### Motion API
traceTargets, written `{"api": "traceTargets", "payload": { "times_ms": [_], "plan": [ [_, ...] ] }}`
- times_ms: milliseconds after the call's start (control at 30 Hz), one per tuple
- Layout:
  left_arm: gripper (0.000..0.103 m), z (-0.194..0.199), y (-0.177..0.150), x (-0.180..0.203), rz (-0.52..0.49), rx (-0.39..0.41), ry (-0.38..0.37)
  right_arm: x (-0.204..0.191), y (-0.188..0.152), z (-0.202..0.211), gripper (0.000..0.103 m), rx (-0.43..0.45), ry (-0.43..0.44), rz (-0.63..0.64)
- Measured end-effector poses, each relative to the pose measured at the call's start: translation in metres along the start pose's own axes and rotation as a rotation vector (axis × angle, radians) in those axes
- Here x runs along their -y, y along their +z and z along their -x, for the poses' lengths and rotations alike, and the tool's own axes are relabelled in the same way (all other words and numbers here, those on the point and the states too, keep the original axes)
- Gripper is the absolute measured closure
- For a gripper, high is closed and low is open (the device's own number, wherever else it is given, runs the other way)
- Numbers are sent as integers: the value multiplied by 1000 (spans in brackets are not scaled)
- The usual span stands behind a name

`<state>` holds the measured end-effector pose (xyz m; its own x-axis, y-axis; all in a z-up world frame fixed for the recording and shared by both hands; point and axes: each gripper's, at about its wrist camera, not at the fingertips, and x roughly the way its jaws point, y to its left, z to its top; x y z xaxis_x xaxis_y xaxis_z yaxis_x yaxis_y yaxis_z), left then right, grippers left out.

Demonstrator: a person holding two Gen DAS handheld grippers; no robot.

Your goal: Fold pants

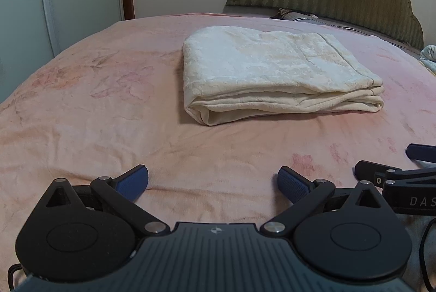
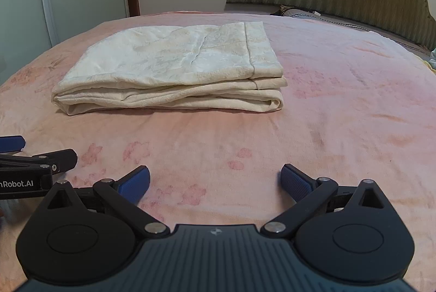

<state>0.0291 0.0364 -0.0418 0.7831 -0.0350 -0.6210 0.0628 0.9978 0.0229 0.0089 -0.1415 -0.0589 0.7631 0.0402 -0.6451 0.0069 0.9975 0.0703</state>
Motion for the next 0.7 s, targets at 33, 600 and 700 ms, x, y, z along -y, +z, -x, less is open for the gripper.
{"api": "traceTargets", "payload": {
  "times_ms": [33,600,700],
  "plan": [
    [0,1,-1,0,-8,0,1,0,0,0,0,0,0,0],
    [0,1,-2,-3,1,-3,-8,0,0,0,0,0,0,0],
    [0,1,-2,-3,2,-3,-9,0,0,0,0,0,0,0]
  ]
}}
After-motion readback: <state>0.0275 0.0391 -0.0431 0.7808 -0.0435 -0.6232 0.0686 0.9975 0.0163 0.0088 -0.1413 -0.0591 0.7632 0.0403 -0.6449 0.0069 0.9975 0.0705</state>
